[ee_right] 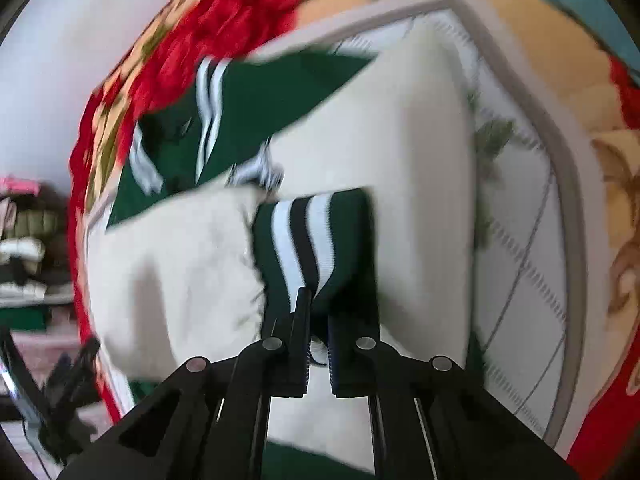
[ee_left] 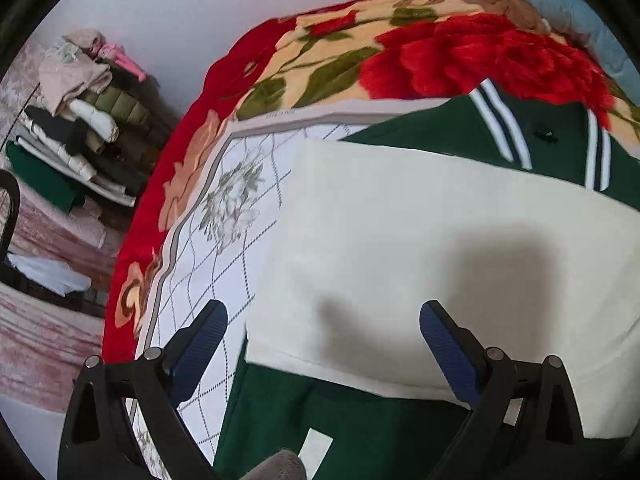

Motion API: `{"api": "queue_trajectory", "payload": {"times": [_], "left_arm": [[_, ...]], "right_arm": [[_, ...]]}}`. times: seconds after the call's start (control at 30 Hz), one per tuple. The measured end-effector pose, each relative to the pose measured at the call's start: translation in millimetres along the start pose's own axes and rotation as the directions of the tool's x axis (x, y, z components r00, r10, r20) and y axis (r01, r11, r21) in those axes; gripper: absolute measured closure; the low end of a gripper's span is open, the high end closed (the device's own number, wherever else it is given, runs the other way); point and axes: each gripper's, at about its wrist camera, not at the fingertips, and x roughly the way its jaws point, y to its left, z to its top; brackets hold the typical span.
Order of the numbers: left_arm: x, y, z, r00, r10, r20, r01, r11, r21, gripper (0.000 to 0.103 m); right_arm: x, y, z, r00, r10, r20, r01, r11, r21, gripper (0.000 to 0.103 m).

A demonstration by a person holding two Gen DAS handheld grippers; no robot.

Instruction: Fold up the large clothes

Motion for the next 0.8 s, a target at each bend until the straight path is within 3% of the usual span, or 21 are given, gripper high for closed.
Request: {"api": "queue_trajectory", "payload": {"times": [0.07, 0.1, 0.17, 0.2, 0.27, 0.4, 0.5, 0.53, 0.6, 0.67, 0.73, 0.8], "left_arm": [[-6.3, -3.9, -0.5, 1.000, -0.017, 0.015, 0.017, 1.000, 0.021, 0.005], [-10.9, -8.1, -2.1, 0.999, -0.032, 0.020, 0.031, 0.999, 0.033, 0.005], [-20.5, -16.4, -4.9, 0.998, -0.067, 0.022, 0.065, 0.996, 0.059, 0.005], [-25.5, -22.4, -9.0, 0.996, -0.081, 0.028, 0.079, 0.994, 0.075, 0.005], [-33.6, -38.7, -22.2, 0.994, -0.101, 0.032, 0.096, 0.988, 0.120, 0.005], [-35.5, -72.8, -49.2, 0.991, -0.130, -0.012, 0.130, 0.971, 0.202, 0.005], [-33.7, -101.7, -71.2, 0.990, -0.136, -0.028, 0.139, 0.953, 0.268, 0.005], [-31.2, -109.8, -77.3, 0.992, -0.124, -0.030, 0.127, 0.946, 0.297, 0.005], [-22.0, -125.1, -90.4, 0.995, -0.084, -0.046, 0.095, 0.932, 0.349, 0.004], [-14.5, -134.3, -98.9, 0.996, -0.074, -0.058, 0.090, 0.924, 0.373, 0.004], [-10.6, -136.2, -100.3, 0.994, -0.080, -0.078, 0.103, 0.924, 0.369, 0.003], [-9.0, -136.5, -98.2, 0.990, -0.098, -0.101, 0.128, 0.926, 0.356, 0.002]], "right_arm": [[-11.3, -5.9, 4.9, 1.000, 0.024, 0.003, -0.024, 1.000, -0.003, 0.094], [-19.2, -11.0, 5.5, 0.998, 0.055, -0.036, -0.055, 0.998, -0.008, 0.090], [-42.3, -19.6, -2.0, 0.999, 0.027, -0.037, -0.029, 0.999, -0.045, 0.056], [-53.3, -26.0, -8.1, 0.999, -0.024, -0.031, 0.021, 0.997, -0.069, 0.050], [-62.6, -39.0, -29.0, 0.992, -0.095, -0.089, 0.083, 0.988, -0.131, 0.049], [-36.0, -45.8, -82.8, 0.930, -0.260, -0.259, 0.177, 0.936, -0.303, 0.049], [-13.0, -44.2, -98.5, 0.910, -0.293, -0.292, 0.177, 0.914, -0.366, 0.050], [-7.6, -47.4, -95.0, 0.919, -0.301, -0.257, 0.200, 0.914, -0.353, 0.059], [-8.9, -62.3, -85.1, 0.937, -0.265, -0.228, 0.208, 0.946, -0.247, 0.065], [-25.0, -99.0, -76.6, 0.966, -0.194, -0.170, 0.195, 0.981, -0.014, 0.068], [-36.5, -124.9, -77.1, 0.973, -0.191, -0.128, 0.205, 0.972, 0.111, 0.068], [-36.1, -155.7, -82.5, 0.977, -0.159, -0.140, 0.191, 0.949, 0.251, 0.068]]}}
